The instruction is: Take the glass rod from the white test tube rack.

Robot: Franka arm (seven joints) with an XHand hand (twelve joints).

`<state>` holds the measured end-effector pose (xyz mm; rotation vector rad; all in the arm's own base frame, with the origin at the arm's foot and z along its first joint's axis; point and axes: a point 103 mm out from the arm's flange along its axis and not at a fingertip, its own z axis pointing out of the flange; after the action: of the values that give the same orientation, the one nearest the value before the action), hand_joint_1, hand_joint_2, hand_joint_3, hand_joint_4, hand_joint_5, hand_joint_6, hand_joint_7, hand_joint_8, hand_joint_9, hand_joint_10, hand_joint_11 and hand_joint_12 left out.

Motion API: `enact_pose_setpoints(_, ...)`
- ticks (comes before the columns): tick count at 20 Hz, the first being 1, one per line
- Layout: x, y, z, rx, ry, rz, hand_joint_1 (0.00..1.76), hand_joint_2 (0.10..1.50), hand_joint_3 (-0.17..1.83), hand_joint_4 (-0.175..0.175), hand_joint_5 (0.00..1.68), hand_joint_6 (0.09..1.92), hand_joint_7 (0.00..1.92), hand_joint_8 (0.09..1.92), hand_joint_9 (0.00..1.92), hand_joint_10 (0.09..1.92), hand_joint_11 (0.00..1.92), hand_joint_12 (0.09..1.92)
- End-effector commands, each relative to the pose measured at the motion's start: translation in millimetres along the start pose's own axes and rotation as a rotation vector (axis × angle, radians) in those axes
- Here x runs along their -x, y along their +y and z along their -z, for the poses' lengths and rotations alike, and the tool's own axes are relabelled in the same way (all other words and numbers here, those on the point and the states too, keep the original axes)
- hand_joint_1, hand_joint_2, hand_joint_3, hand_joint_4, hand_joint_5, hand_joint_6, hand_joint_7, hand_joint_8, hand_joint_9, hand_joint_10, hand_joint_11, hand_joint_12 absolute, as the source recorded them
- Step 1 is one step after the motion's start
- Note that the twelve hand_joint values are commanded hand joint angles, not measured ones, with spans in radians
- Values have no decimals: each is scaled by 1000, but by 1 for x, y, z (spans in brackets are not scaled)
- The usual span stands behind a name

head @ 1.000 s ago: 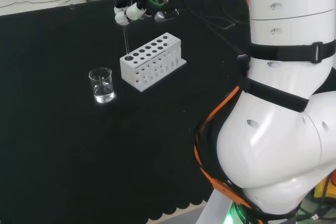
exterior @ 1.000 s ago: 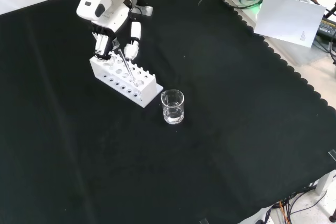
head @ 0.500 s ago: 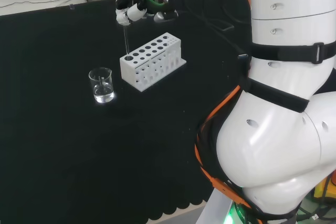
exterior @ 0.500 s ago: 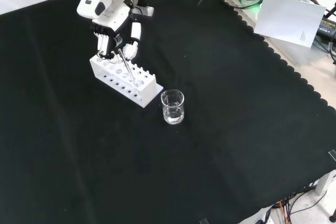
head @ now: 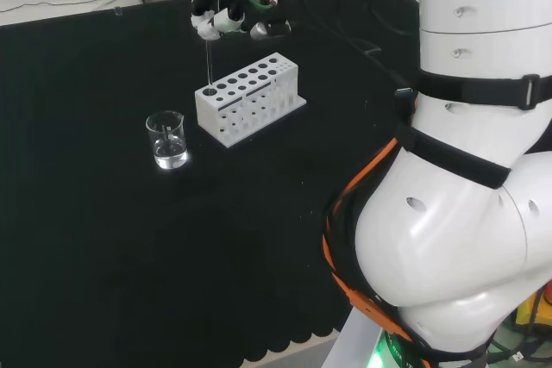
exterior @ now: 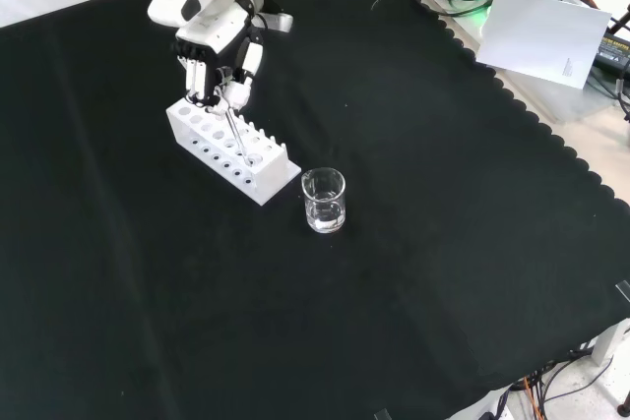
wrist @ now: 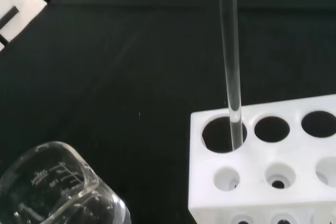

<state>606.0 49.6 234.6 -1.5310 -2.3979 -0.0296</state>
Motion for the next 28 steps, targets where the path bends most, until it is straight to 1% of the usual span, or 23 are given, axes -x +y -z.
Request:
enact_pose_setpoints(1, -13, -2, 17, 79, -21, -20, 1268, 1138, -12, -175, 1026, 683, 933, 1404, 1597, 1130, 1534, 1034)
enact_pose_setpoints(2, -14, -2, 19, 71, -27, -24, 1270, 1135, -21, -175, 1042, 657, 944, 1388, 1597, 1127, 1530, 1035)
enact_pose_setpoints(4, -17, -4, 25, 57, -43, -33, 1275, 1171, -123, -175, 1073, 614, 967, 1358, 1598, 1118, 1542, 1017)
enact_pose_setpoints(6, -21, -6, 32, 45, -59, -41, 1280, 1176, -163, -175, 1113, 549, 990, 1325, 1596, 1107, 1557, 995)
enact_pose_setpoints(9, -27, -9, 41, 33, -92, -43, 1288, 1160, -175, -175, 1186, 421, 1023, 1274, 1596, 1076, 1572, 954)
enact_pose_setpoints(12, -32, -13, 48, 14, -116, -56, 1293, 1149, -175, -175, 1246, 307, 1035, 1251, 1587, 1061, 1574, 929)
enact_pose_setpoints(17, -38, -19, 56, -34, -124, -78, 1294, 1149, -175, -175, 1273, 248, 1027, 1262, 1578, 1057, 1565, 924)
enact_pose_setpoints(21, -46, -28, 63, -7, -119, -82, 1295, 1149, -175, -175, 1276, 239, 1024, 1267, 1577, 1058, 1562, 925)
enact_pose_setpoints(27, -57, -41, 74, 29, -99, -72, 1295, 1150, -175, -175, 1281, 228, 1020, 1274, 1575, 1060, 1563, 930)
enact_pose_setpoints(28, -59, -42, 75, 44, -92, -49, 1294, 1150, -175, -175, 1282, 226, 1019, 1275, 1575, 1061, 1564, 931)
